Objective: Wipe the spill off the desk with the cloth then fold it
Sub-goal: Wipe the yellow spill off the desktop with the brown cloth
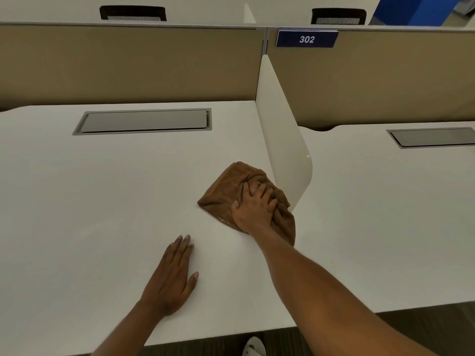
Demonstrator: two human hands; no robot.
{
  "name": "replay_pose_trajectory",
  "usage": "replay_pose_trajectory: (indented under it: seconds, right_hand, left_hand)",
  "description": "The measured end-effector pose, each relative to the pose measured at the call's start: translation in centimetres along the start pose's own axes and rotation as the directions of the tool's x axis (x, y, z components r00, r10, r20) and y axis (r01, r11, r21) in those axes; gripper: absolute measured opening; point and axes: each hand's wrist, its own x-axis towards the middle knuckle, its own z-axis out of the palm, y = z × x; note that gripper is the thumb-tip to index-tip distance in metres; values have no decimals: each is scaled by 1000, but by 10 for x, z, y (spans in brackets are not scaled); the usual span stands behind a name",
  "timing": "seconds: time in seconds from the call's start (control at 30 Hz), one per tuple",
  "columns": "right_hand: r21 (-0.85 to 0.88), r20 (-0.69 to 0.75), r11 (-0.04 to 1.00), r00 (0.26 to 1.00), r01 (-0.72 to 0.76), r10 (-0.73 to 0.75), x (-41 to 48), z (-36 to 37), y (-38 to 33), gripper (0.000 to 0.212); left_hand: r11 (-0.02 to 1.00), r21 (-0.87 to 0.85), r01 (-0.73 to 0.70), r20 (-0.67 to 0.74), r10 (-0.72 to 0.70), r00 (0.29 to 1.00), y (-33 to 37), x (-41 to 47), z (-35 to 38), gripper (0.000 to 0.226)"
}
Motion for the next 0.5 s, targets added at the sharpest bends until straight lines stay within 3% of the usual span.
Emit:
replay_pose_trajectory:
  seconds: [0.5]
  right_hand:
    - [42, 107, 999, 994, 13, -17, -168, 2, 55, 74]
  left_hand:
    - [995, 102, -21, 68, 14, 998, 11, -3, -6, 73]
